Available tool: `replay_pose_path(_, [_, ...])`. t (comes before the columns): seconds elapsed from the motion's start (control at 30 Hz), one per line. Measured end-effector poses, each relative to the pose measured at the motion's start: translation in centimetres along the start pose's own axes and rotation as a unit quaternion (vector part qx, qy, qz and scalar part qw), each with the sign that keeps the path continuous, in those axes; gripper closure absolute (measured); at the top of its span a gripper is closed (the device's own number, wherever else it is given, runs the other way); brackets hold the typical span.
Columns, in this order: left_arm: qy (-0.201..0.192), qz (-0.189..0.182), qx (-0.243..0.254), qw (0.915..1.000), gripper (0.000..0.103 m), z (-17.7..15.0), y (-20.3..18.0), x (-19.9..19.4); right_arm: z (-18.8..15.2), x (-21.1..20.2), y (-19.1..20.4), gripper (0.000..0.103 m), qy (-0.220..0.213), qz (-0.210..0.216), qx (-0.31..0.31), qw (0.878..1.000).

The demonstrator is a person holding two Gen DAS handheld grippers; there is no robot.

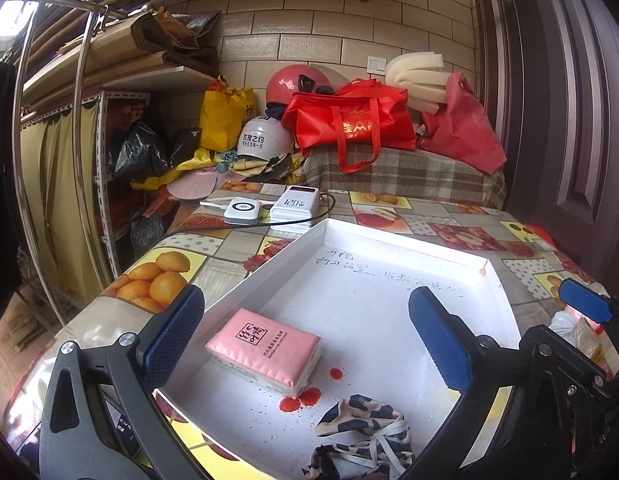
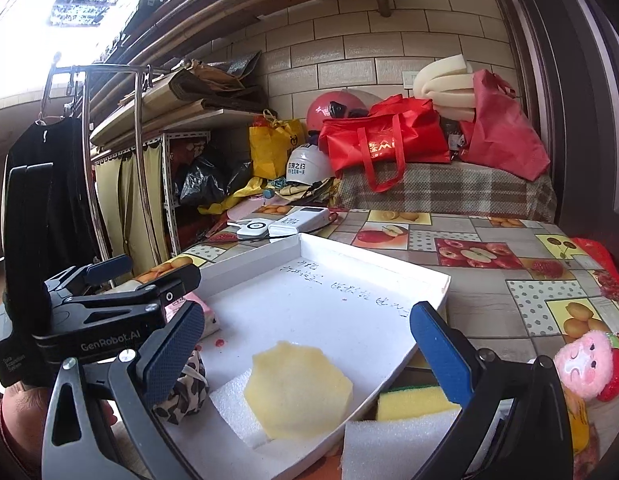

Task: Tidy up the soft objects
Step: 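Release the sponge into the box with the right tool while the left tool releases the pack, then move both open tools back toward the pile of soft items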

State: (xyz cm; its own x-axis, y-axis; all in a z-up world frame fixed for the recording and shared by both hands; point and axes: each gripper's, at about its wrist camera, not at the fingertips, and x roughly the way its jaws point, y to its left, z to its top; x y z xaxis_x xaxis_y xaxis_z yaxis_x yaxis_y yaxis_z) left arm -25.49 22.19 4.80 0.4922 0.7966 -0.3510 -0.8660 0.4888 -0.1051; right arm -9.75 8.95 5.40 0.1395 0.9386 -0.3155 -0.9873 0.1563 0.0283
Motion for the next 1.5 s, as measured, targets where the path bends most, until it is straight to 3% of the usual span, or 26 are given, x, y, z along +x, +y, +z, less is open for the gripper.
replay_pose_path(0.23, [-0.014, -0.002, 0.003, 0.9999, 0.000, 0.0, -0.1, -0.6, -0.2, -1.7, -0.4, 0.000, -0.009, -0.012, 0.003, 1.000])
replay_pose_path(0.47, [-0.019, -0.020, 0.026, 0.9993, 0.000, -0.3, -1.4, -1.3, -0.7, -3.3, -2.0, 0.000, -0.013, -0.054, 0.001, 0.998])
replay_pose_path(0.67, [-0.018, -0.029, 0.050, 0.9981, 0.000, -0.5, -2.7, -1.7, -0.9, -3.5, -2.7, 0.000, 0.001, -0.058, 0.010, 0.998])
replay_pose_path(1.13, [-0.013, -0.034, 0.047, 0.9982, 0.000, -0.7, -2.7, -1.7, -1.3, -4.6, -4.1, 0.000, 0.004, -0.072, 0.038, 0.997])
replay_pose_path(1.23, [0.016, -0.059, 0.018, 0.9980, 0.000, -0.8, -2.5, -1.5, -1.4, -5.0, -4.8, 0.000, 0.003, -0.084, 0.046, 0.995])
replay_pose_path(1.33, [0.083, -0.121, -0.070, 0.9867, 0.000, 0.3, -1.9, -1.9, -1.5, -5.7, -6.1, 0.000, 0.000, -0.094, 0.062, 0.994])
replay_pose_path(1.43, [0.142, -0.211, -0.150, 0.9554, 0.000, 3.2, -2.8, -4.0, -1.5, -7.1, -7.9, 0.000, -0.021, -0.117, 0.073, 0.990])
replay_pose_path(1.5, [0.167, -0.272, -0.162, 0.9338, 0.000, 5.7, -4.7, -6.5, -1.4, -8.2, -9.5, 0.000, -0.038, -0.142, 0.082, 0.986])
